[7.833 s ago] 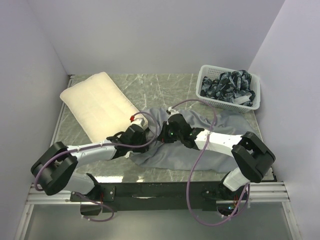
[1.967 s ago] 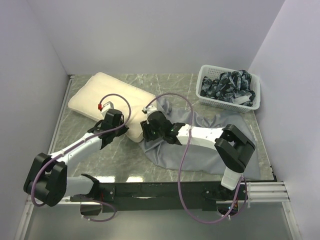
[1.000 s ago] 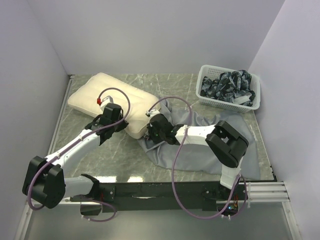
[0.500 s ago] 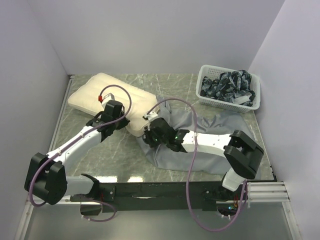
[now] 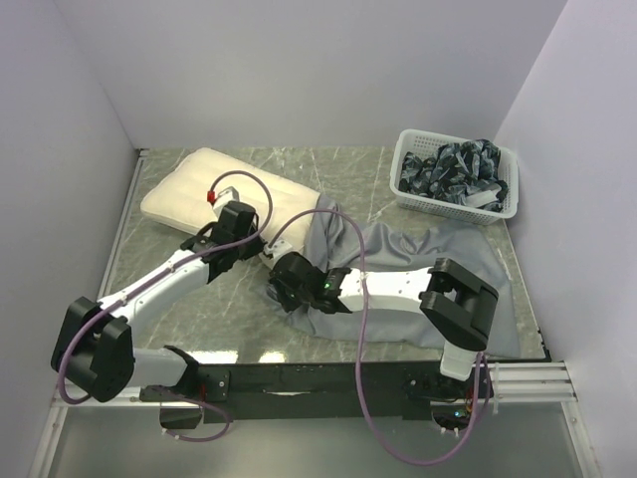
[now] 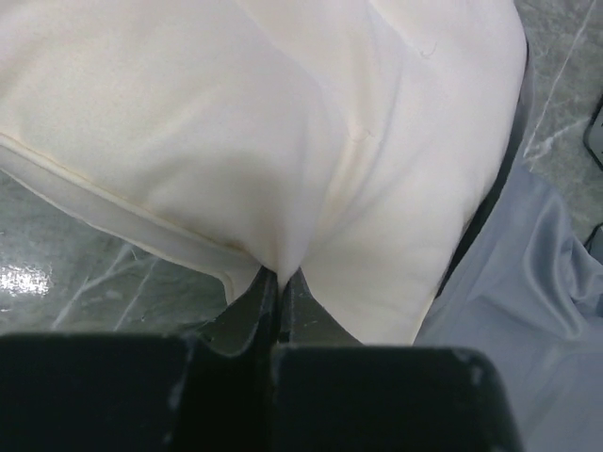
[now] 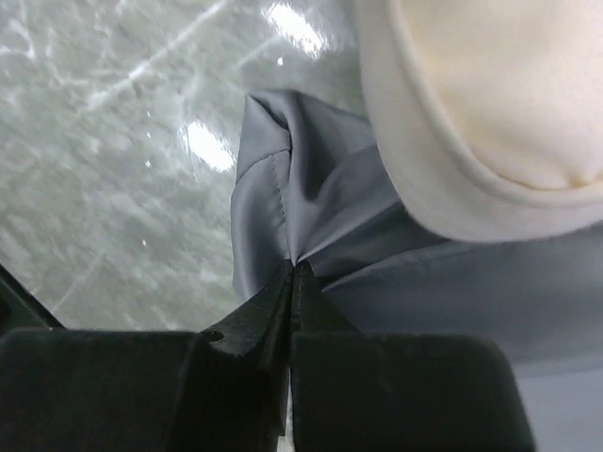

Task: Put the pillow into the pillowcase

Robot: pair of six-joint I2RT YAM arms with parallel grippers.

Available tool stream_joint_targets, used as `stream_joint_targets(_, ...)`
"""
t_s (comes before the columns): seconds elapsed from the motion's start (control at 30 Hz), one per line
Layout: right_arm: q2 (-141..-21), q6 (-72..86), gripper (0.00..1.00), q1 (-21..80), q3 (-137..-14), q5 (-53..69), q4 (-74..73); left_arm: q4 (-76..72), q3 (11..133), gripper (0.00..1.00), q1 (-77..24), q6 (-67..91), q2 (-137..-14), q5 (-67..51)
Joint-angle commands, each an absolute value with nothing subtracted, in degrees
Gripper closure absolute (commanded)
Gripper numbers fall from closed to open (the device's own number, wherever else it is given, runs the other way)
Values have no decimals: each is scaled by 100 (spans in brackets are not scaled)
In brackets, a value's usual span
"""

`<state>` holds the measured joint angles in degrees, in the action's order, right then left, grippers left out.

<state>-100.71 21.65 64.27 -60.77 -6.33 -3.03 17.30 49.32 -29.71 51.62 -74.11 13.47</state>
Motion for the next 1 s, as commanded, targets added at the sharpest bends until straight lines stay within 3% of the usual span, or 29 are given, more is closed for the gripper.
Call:
stream_joint_targets(0.0,-9906,2232,100,6495,-6408,-474,-18,950,4459,99,-3418,5501,-7418,1029)
stream_joint_targets(0.07,-9704,2250,98,6495,-6276,-510,-18,740,4211,99,-3419,5598,-7374,976)
stream_joint_targets(0.17,-9335,2364,82,6495,-5977,-545,-18,555,3850,99,-3428,5660,-7330,949)
stream_joint_targets(0.2,-9212,2434,71,6504,-5794,-562,-9,502,3702,99,-3419,5686,-7330,897)
stream_joint_targets(0.3,-8580,2680,51,6486,-5416,-825,-52,230,3447,99,-3419,5766,-7234,774)
stream_joint_targets(0.33,-8265,2785,48,6460,-5362,-1183,-270,168,3402,99,-3419,5783,-7146,756)
stream_joint_targets(0.43,-7814,3338,47,6145,-5309,-1546,-902,105,3322,99,-3419,5801,-7040,703)
stream_joint_targets(0.57,-7673,3718,50,5266,-5378,-1152,-1239,132,3313,99,-3428,5792,-6970,712)
stream_joint_targets(0.97,-9061,3621,51,5001,-5950,-1099,-1565,132,3384,99,-3428,5774,-6891,668)
